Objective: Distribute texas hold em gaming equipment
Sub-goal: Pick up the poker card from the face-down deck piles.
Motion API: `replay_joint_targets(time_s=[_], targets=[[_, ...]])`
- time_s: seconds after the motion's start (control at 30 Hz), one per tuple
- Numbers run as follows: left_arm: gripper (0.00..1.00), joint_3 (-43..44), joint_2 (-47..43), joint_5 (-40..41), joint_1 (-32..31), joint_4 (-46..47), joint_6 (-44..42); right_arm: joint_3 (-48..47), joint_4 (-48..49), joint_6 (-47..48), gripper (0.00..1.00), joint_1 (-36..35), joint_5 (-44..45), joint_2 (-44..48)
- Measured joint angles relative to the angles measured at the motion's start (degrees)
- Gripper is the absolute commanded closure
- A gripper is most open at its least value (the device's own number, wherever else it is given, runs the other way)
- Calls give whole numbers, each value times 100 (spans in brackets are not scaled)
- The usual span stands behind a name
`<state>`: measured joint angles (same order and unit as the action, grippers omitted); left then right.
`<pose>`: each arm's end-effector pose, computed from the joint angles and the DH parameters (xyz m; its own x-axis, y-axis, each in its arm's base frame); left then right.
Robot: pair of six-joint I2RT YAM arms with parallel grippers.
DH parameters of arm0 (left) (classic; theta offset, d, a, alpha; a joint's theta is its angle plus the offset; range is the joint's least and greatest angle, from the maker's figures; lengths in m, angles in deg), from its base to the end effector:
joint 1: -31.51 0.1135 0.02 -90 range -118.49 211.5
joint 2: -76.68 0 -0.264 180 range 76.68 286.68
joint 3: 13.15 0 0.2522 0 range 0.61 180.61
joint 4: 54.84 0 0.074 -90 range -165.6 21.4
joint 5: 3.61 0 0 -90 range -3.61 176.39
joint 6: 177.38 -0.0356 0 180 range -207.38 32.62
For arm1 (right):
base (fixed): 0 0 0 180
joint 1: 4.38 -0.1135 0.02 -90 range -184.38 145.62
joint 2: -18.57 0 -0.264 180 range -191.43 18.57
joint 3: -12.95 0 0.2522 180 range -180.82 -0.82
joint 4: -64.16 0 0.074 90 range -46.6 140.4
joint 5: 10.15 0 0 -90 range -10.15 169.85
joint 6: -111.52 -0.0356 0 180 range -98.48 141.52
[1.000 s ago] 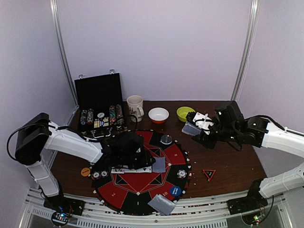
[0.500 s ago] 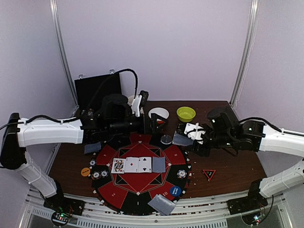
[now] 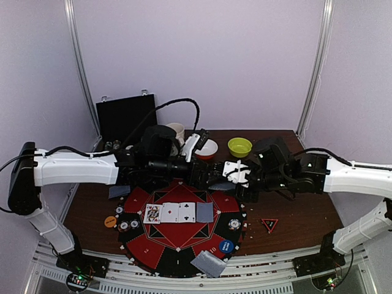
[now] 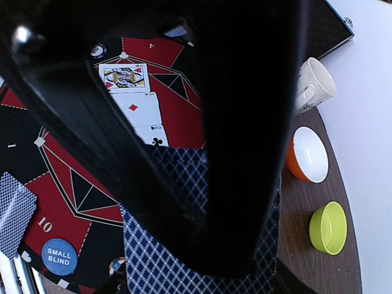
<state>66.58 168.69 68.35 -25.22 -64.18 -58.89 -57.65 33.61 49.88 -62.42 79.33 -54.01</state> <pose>0.1970 -0.3204 0.2840 -0.6322 0.1368 -0.7626 0.7411 0.3938 -0.5437 0.1508 0.2423 0.2977 0.1544 -0.6498 -0.7442 -0.8853 0.2434 -0.3962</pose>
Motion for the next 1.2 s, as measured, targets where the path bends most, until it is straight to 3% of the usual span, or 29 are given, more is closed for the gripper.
replay_joint_targets(time_s=[0.23, 0.6, 0.73, 0.83, 0.93, 1.07, 1.2], targets=[[45, 133, 173, 162, 0, -407, -291, -31, 17, 46, 44, -72, 7, -24], [46, 76, -83, 437, 59, -612, -424, -31, 17, 46, 44, -72, 149, -11], [36, 26, -173, 433, 96, -629, -459, -31, 20, 46, 44, -72, 170, -7], [37, -24, -219, 308, 103, -625, -487, -31, 22, 46, 44, -72, 179, -7], [49, -87, -317, 107, 114, -621, -476, -31, 22, 44, 44, -72, 179, -7], [76, -166, -501, -140, 208, -595, -420, -31, 22, 44, 44, -72, 181, -7], [78, -282, -610, -306, 389, -546, -389, -31, 22, 46, 44, -72, 186, -7]])
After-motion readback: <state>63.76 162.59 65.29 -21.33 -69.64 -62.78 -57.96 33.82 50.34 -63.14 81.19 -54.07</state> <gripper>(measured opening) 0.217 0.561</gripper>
